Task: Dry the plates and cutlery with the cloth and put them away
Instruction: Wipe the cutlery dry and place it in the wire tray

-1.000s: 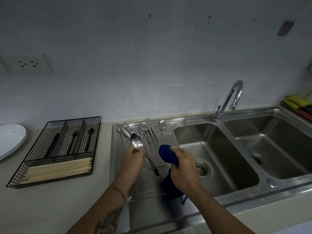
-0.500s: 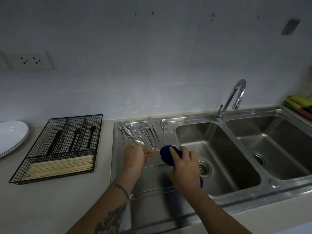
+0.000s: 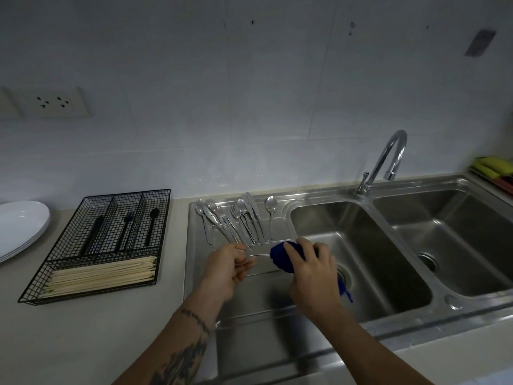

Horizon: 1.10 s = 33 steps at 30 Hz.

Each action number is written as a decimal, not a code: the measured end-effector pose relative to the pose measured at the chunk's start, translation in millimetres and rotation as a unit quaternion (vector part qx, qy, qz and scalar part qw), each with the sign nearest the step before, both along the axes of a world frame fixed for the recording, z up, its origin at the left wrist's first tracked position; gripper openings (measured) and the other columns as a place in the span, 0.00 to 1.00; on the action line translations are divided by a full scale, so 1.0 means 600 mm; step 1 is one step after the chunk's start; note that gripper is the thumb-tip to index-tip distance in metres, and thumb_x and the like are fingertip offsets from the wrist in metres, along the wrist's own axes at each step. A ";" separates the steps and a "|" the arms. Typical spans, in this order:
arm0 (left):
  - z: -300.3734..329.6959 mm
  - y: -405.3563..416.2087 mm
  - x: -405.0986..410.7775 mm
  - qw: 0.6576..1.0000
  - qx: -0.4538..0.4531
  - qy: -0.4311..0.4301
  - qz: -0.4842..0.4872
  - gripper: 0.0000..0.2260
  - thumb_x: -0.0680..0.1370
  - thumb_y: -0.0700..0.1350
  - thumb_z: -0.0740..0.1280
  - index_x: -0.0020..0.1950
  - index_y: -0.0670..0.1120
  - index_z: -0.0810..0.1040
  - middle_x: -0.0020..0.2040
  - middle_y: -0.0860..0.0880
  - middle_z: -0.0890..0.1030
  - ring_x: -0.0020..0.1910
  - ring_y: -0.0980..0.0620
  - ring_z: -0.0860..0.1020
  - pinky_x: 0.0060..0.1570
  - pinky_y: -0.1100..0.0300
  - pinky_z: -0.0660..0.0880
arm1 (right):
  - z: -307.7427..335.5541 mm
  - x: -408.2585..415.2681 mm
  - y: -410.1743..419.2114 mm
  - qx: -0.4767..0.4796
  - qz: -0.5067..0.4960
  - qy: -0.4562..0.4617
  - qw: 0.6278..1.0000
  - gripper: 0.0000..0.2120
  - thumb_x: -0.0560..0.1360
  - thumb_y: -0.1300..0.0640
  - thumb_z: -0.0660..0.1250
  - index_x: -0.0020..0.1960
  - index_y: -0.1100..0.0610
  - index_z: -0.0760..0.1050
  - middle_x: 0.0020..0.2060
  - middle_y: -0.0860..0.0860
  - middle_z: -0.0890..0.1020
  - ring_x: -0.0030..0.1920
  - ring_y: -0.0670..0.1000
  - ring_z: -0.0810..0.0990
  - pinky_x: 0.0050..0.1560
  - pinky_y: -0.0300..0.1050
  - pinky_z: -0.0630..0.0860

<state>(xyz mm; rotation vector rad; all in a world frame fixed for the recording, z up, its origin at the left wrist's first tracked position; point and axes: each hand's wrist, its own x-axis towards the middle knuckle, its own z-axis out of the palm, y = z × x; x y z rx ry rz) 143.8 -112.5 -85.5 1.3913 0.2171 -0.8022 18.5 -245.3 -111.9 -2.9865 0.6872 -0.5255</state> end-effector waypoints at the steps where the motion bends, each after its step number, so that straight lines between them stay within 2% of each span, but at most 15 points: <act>1: 0.002 0.000 -0.002 1.000 0.000 0.002 -0.009 0.10 0.75 0.32 0.60 0.49 0.43 0.79 0.39 0.44 0.84 0.37 0.49 0.82 0.35 0.59 0.72 | 0.005 0.003 0.004 -0.008 0.008 -0.003 1.000 0.32 0.58 0.61 0.70 0.63 0.52 0.74 0.59 0.52 0.75 0.52 0.58 0.71 0.46 0.52 0.71; 6: 0.014 0.000 -0.002 0.996 -0.009 0.007 -0.084 0.08 0.77 0.34 0.62 0.52 0.42 0.78 0.44 0.43 0.85 0.42 0.48 0.83 0.38 0.58 0.74 | 0.017 0.026 -0.009 -0.013 0.033 -0.034 0.999 0.25 0.59 0.60 0.72 0.56 0.52 0.77 0.50 0.50 0.77 0.49 0.56 0.71 0.45 0.51 0.71; 9: 0.012 0.004 -0.001 0.989 -0.025 -0.037 -0.138 0.06 0.79 0.40 0.66 0.54 0.43 0.79 0.50 0.43 0.85 0.46 0.47 0.84 0.42 0.56 0.77 | 0.020 0.023 -0.031 -0.003 0.015 -0.054 0.998 0.21 0.58 0.62 0.73 0.51 0.53 0.79 0.46 0.51 0.77 0.46 0.56 0.71 0.43 0.52 0.72; 11: 0.008 0.007 0.001 0.978 -0.003 -0.125 -0.169 0.05 0.79 0.42 0.68 0.53 0.43 0.80 0.51 0.43 0.84 0.48 0.47 0.84 0.47 0.54 0.78 | 0.022 0.020 -0.040 0.000 0.006 -0.070 0.998 0.19 0.57 0.63 0.73 0.48 0.53 0.79 0.43 0.52 0.77 0.44 0.57 0.72 0.40 0.51 0.71; 13: 0.008 0.011 0.003 0.933 0.092 -0.275 -0.214 0.03 0.79 0.43 0.68 0.48 0.48 0.82 0.48 0.44 0.84 0.47 0.49 0.82 0.49 0.54 0.77 | 0.024 0.018 -0.045 0.003 0.007 -0.080 0.997 0.20 0.57 0.64 0.74 0.47 0.54 0.79 0.42 0.52 0.78 0.43 0.56 0.72 0.39 0.51 0.72; 14: 0.008 0.012 0.002 0.910 0.129 -0.328 -0.220 0.05 0.79 0.43 0.67 0.44 0.51 0.81 0.46 0.44 0.84 0.45 0.50 0.81 0.49 0.53 0.77 | 0.026 0.018 -0.046 0.005 0.009 -0.084 0.996 0.20 0.57 0.64 0.74 0.48 0.54 0.80 0.42 0.52 0.78 0.43 0.56 0.72 0.39 0.51 0.72; 15: 0.006 0.010 0.002 0.902 0.140 -0.350 -0.210 0.07 0.79 0.44 0.67 0.42 0.51 0.81 0.45 0.44 0.84 0.44 0.49 0.80 0.49 0.52 0.76 | 0.029 0.018 -0.044 0.008 0.010 -0.090 0.996 0.21 0.57 0.64 0.74 0.49 0.54 0.80 0.43 0.52 0.78 0.43 0.56 0.72 0.39 0.51 0.72; 17: 0.008 0.006 -0.002 0.912 0.128 -0.345 -0.182 0.07 0.79 0.43 0.67 0.42 0.50 0.82 0.42 0.45 0.84 0.42 0.47 0.80 0.47 0.50 0.76 | 0.036 0.020 -0.029 0.012 0.015 -0.104 0.994 0.23 0.59 0.64 0.72 0.53 0.54 0.79 0.48 0.53 0.78 0.46 0.57 0.72 0.42 0.52 0.73; 20: 0.011 0.000 -0.007 0.966 0.057 -0.226 -0.113 0.07 0.80 0.40 0.64 0.47 0.44 0.81 0.39 0.46 0.84 0.39 0.50 0.80 0.40 0.58 0.74 | 0.033 0.016 0.001 -0.020 0.046 -0.066 0.997 0.31 0.59 0.61 0.71 0.63 0.54 0.75 0.59 0.54 0.76 0.55 0.58 0.72 0.50 0.53 0.74; 22: 0.010 -0.002 -0.001 0.982 0.022 -0.162 -0.090 0.06 0.80 0.39 0.64 0.51 0.41 0.81 0.41 0.44 0.84 0.38 0.51 0.80 0.38 0.60 0.74 | 0.018 0.007 -0.001 -0.027 0.033 -0.031 0.999 0.35 0.59 0.60 0.72 0.66 0.53 0.73 0.62 0.55 0.75 0.56 0.59 0.72 0.50 0.54 0.74; 26: 0.010 0.010 0.012 0.988 0.026 -0.130 -0.083 0.06 0.80 0.38 0.64 0.54 0.40 0.79 0.41 0.43 0.83 0.35 0.52 0.80 0.36 0.61 0.73 | 0.006 -0.012 -0.037 -0.008 -0.036 -0.003 0.999 0.34 0.57 0.62 0.70 0.64 0.54 0.75 0.60 0.55 0.76 0.52 0.59 0.71 0.46 0.54 0.72; 30: 0.019 -0.003 0.003 0.990 0.010 -0.104 -0.091 0.05 0.80 0.38 0.64 0.50 0.40 0.79 0.37 0.45 0.82 0.35 0.51 0.79 0.36 0.59 0.73 | 0.016 -0.005 -0.006 -0.030 0.022 -0.013 0.999 0.35 0.58 0.61 0.69 0.66 0.53 0.72 0.62 0.53 0.74 0.54 0.59 0.71 0.47 0.53 0.71; 33: 0.023 -0.009 0.000 0.991 -0.005 -0.090 -0.094 0.05 0.81 0.38 0.64 0.52 0.39 0.79 0.38 0.44 0.81 0.34 0.51 0.78 0.35 0.60 0.73 | 0.016 0.005 0.005 -0.030 0.035 -0.017 0.999 0.36 0.59 0.60 0.68 0.68 0.52 0.70 0.62 0.52 0.74 0.54 0.58 0.71 0.48 0.51 0.70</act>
